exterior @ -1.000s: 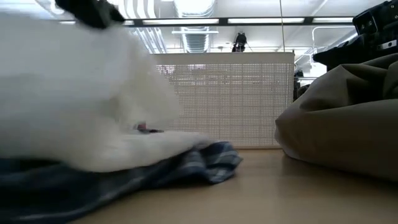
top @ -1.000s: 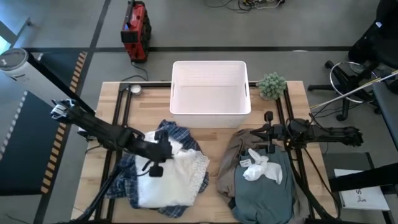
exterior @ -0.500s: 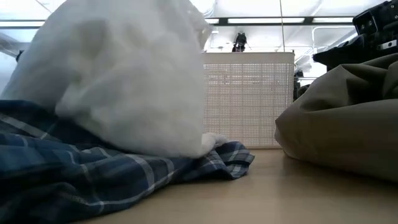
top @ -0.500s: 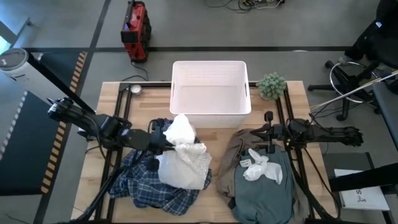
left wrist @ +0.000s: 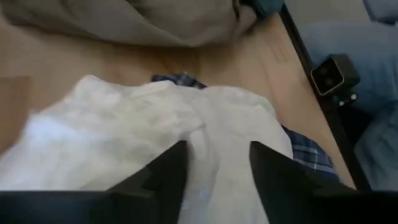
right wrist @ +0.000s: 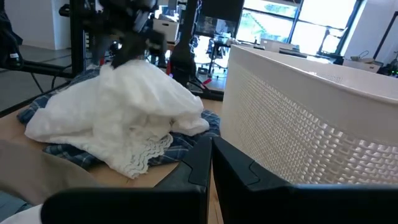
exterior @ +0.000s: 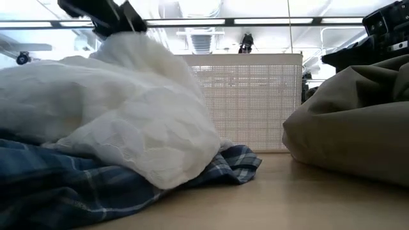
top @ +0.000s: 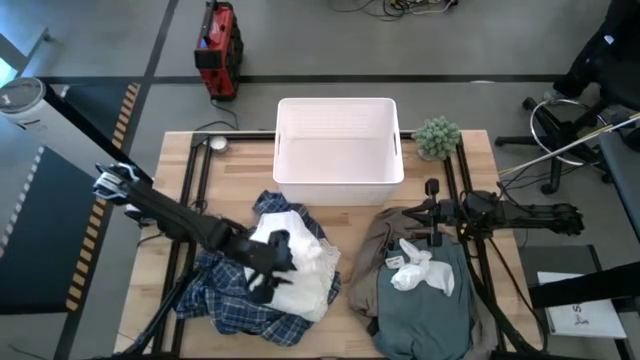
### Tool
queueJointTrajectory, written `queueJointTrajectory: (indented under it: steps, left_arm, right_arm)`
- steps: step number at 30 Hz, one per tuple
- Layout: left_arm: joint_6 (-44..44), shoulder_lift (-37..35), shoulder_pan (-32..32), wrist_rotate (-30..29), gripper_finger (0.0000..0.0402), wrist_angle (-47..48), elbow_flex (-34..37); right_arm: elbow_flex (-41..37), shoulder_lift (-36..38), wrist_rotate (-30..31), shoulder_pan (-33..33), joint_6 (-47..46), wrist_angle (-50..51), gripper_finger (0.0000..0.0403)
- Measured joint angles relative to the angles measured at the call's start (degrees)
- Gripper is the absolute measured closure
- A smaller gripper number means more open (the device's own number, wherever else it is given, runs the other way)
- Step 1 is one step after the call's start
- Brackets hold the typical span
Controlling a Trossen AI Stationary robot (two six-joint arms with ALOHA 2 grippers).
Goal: Sort clothes
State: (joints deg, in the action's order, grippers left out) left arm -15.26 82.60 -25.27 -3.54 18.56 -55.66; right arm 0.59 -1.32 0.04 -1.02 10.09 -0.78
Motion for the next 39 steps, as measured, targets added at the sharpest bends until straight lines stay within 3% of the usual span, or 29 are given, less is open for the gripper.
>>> queueJointTrajectory:
  steps: [8,12,16,22,26,30,33,37,39]
  left_arm:
    - [3.21,10.01,-3.27,-0.07,0.0125,-0.01,-4.69]
    - [5.44,14.63,-4.74,-4.31,0.009,4.16,-7.91]
    - [5.5,18.96,-5.29,-13.17,0.007,8.89,-10.04]
    - [5.54,23.88,-5.05,-14.18,0.0071,7.55,-10.52]
    - [3.91,25.97,-4.72,-14.22,0.0097,7.46,-10.71]
    - [3.62,27.16,-4.3,-13.82,0.0153,7.15,-10.71]
    - [3.28,27.51,-3.9,-13.66,0.0222,7.15,-10.7]
    - [3.1,26.72,-3.89,-13.78,0.0349,7.42,-10.56]
    - [2.86,25.59,-3.85,-13.63,0.0381,7.56,-10.4]
  right_arm:
    - [-0.01,0.0,0.01,0.0,0.0,0.0,0.0403]
    - [0.01,0.02,0.01,-0.01,0.0,0.0,0.0403]
    - [0.01,0.0,-0.01,0.0,0.0,0.0,0.0403]
    - [-0.01,0.02,0.0,-0.02,0.0,0.0,0.0403]
    - [0.0,0.02,-0.01,-0.01,0.0,0.0,0.0403]
    - [0.0,0.01,0.0,-0.01,0.46,-0.01,0.0403]
    - [0.01,0.0,0.01,-0.02,0.44,-0.02,0.0403]
    - [0.0,0.02,0.01,-0.01,0.44,-0.02,0.0403]
    - [0.01,0.01,0.01,-0.02,0.44,-0.02,0.0403]
